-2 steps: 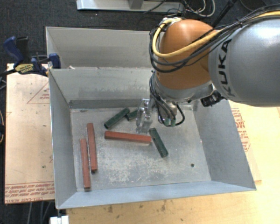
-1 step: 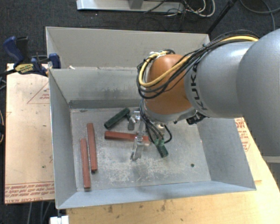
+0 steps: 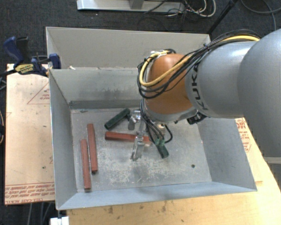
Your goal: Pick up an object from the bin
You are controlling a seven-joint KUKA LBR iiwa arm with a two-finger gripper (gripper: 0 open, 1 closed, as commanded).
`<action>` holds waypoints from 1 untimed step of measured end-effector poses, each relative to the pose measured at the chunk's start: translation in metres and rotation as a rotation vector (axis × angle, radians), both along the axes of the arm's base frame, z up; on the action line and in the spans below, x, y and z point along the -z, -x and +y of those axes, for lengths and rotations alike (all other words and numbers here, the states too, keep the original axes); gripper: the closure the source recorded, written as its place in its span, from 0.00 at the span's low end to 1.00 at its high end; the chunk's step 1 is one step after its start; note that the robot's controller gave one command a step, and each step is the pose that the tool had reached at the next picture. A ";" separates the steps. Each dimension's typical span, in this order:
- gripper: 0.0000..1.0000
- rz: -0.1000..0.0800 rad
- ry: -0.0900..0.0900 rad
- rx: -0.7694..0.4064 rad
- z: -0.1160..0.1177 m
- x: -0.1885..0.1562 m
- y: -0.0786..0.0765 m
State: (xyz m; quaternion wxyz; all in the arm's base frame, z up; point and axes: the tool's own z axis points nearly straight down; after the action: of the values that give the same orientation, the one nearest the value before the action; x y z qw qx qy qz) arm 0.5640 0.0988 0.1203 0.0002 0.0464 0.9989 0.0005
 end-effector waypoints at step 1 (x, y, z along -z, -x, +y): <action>1.00 -0.003 -0.001 0.104 0.004 0.048 -0.006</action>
Offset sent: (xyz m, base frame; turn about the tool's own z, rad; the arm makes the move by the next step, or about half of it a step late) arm 0.0000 0.0000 0.0000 0.0000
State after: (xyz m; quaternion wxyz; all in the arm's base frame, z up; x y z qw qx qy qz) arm 0.5695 0.1031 0.0721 0.0015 0.0984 0.9951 0.0012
